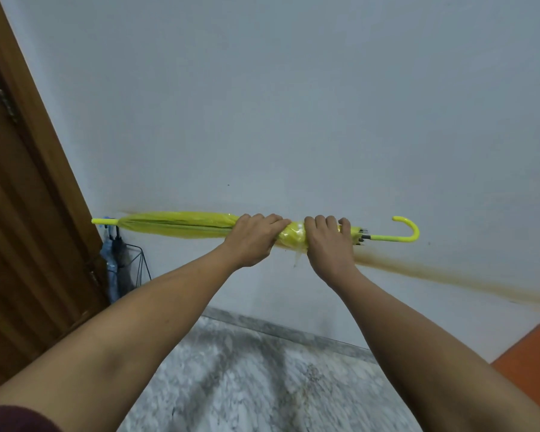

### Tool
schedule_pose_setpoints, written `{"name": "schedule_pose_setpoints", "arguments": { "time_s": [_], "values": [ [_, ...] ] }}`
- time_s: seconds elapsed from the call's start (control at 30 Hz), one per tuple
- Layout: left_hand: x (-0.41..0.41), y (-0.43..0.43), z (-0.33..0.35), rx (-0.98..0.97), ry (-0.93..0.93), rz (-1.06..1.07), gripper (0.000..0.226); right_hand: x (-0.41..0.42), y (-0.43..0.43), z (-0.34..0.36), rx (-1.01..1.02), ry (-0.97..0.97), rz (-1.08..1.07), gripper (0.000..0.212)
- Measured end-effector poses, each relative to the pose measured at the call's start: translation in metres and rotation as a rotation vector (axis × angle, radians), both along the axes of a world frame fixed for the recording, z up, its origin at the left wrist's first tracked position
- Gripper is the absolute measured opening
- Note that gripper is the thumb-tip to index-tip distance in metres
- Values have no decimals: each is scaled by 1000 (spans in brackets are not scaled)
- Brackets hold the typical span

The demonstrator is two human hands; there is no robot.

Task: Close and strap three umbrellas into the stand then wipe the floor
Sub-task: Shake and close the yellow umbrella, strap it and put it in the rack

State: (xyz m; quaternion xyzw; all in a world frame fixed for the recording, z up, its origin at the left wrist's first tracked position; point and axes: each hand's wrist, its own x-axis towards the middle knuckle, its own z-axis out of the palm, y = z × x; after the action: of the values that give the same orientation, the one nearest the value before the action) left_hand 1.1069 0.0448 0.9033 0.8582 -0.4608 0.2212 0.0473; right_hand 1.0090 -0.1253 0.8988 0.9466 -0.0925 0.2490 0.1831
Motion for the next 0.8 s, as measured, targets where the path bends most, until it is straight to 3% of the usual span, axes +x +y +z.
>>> {"name": "schedule_pose_setpoints", "arguments": {
  "time_s": [0.17,0.3,0.43,0.6,0.7,0.8],
  "values": [
    [3,0,12,-21,366,-77,42,-8,-2,-1,-45,-49,62,47],
    [5,-1,15,40,363,-72,50,-9,-2,-2,-3,-47,78,75],
    [5,-1,18,38,389,-84,45,-9,2,3,25,4,64,70],
    [-1,5,1,-16,-122,6,58,-1,0,14,147,82,21,64],
    [-10,4,-7,5,-237,76,79,4,-1,23,249,120,55,53],
    [-10,4,-3,1,-274,145,81,7,-3,26,356,199,122,46]
  ]
}}
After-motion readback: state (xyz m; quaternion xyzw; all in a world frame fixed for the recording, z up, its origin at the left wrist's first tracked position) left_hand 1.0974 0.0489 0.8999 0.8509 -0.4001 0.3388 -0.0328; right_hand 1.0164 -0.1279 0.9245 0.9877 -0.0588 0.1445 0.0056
